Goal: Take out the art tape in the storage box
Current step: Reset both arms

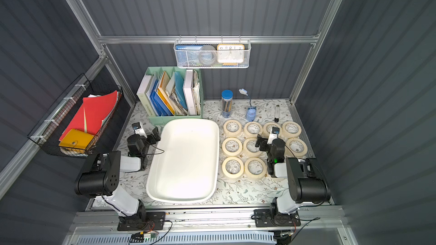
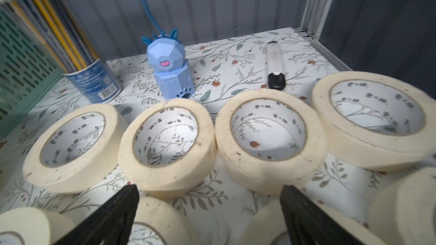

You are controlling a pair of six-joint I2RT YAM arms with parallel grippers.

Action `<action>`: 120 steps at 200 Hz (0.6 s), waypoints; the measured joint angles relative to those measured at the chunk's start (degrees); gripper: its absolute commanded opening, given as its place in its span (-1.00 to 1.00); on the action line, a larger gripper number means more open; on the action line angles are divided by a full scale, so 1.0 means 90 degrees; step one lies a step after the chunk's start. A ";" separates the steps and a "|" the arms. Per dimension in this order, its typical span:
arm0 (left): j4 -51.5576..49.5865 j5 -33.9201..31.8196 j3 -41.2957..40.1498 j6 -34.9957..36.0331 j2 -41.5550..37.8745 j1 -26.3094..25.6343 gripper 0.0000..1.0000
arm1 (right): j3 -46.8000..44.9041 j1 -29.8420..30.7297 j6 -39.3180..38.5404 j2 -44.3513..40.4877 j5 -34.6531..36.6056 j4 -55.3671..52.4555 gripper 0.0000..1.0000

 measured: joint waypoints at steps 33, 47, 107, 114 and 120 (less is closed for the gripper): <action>0.0000 0.0000 0.0000 0.0000 0.0000 0.0000 1.00 | 0.0199 -0.0075 -0.0024 0.0155 -0.0299 -0.0107 0.98; -0.0002 0.0000 0.0000 0.0000 0.0000 0.0000 1.00 | 0.0306 -0.0066 -0.0039 0.0153 -0.0425 -0.0289 0.98; 0.0000 0.0000 0.0000 0.0000 0.0000 0.0000 1.00 | 0.0391 -0.0061 -0.0070 0.0163 -0.0578 -0.0430 0.98; 0.0000 0.0000 0.0000 0.0000 0.0000 0.0000 1.00 | 0.0391 -0.0061 -0.0070 0.0163 -0.0583 -0.0430 0.98; 0.0000 0.0000 0.0000 0.0000 0.0000 0.0000 1.00 | 0.0391 -0.0061 -0.0070 0.0163 -0.0585 -0.0427 0.98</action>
